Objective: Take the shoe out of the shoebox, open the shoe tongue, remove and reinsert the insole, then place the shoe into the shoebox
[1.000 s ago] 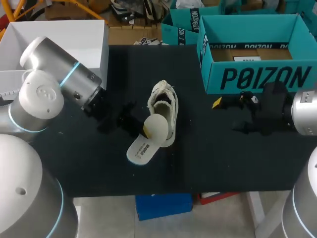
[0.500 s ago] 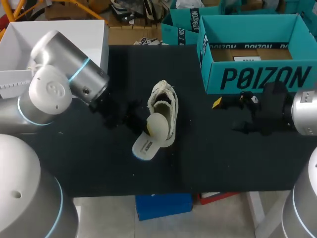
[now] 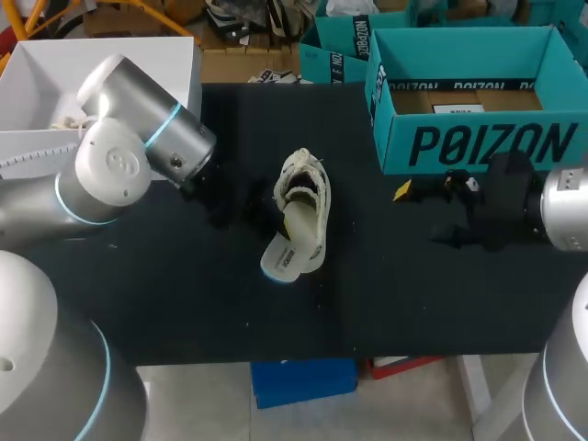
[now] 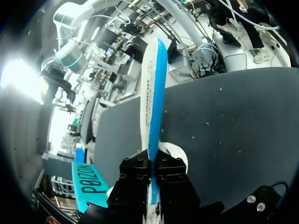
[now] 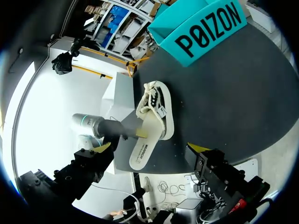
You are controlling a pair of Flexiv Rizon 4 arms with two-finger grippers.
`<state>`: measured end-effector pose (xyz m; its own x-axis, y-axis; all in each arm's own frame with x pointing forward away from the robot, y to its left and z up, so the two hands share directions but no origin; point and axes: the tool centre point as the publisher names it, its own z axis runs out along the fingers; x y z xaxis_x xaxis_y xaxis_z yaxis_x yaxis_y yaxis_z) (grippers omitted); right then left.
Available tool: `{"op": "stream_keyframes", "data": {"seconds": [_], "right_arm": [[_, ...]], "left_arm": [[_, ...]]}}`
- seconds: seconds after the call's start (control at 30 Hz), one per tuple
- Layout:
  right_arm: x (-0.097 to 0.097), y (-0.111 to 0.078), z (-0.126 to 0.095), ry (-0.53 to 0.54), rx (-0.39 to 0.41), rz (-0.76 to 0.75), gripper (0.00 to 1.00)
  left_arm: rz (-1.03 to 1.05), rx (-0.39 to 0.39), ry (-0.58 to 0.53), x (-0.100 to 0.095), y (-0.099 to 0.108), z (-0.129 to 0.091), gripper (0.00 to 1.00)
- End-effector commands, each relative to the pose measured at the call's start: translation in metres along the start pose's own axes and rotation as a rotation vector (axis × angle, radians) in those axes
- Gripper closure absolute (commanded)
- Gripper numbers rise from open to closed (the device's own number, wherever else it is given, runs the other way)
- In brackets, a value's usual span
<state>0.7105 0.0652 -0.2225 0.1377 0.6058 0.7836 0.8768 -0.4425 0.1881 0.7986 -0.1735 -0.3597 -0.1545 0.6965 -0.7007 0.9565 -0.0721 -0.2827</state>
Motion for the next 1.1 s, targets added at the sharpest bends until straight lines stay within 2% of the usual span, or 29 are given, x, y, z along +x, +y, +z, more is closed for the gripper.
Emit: {"op": "stream_keyframes", "data": {"seconds": [0.03,0.53,0.77,0.8,0.83,0.9,0.93,0.97,1.0,1.1], "right_arm": [[0.000,0.000,0.000,0.000,0.000,0.000,0.00],[0.000,0.000,0.000,0.000,0.000,0.000,0.00],[0.000,0.000,0.000,0.000,0.000,0.000,0.00],[0.000,0.000,0.000,0.000,0.000,0.000,0.00],[0.000,0.000,0.000,0.000,0.000,0.000,0.00],[0.000,0.000,0.000,0.000,0.000,0.000,0.00],[0.000,0.000,0.000,0.000,0.000,0.000,0.00],[0.000,0.000,0.000,0.000,0.000,0.000,0.00],[0.000,0.000,0.000,0.000,0.000,0.000,0.00],[0.000,0.000,0.000,0.000,0.000,0.000,0.00]], "left_arm": [[0.008,-0.015,0.013,-0.005,0.012,0.005,1.00],[0.008,-0.109,0.035,-0.008,0.051,0.013,1.00],[0.022,-0.146,0.037,-0.014,0.057,0.015,1.00],[0.022,-0.146,0.035,-0.014,0.057,0.015,0.78],[0.025,-0.148,0.033,-0.016,0.054,0.014,0.62],[0.030,-0.148,0.025,-0.017,0.049,0.011,0.51],[0.035,-0.148,0.021,-0.018,0.046,0.010,0.40],[0.039,-0.145,0.017,-0.019,0.044,0.009,0.33],[0.042,-0.139,0.012,-0.019,0.041,0.007,0.31],[0.048,-0.126,0.001,-0.019,0.032,0.003,0.37]]}}
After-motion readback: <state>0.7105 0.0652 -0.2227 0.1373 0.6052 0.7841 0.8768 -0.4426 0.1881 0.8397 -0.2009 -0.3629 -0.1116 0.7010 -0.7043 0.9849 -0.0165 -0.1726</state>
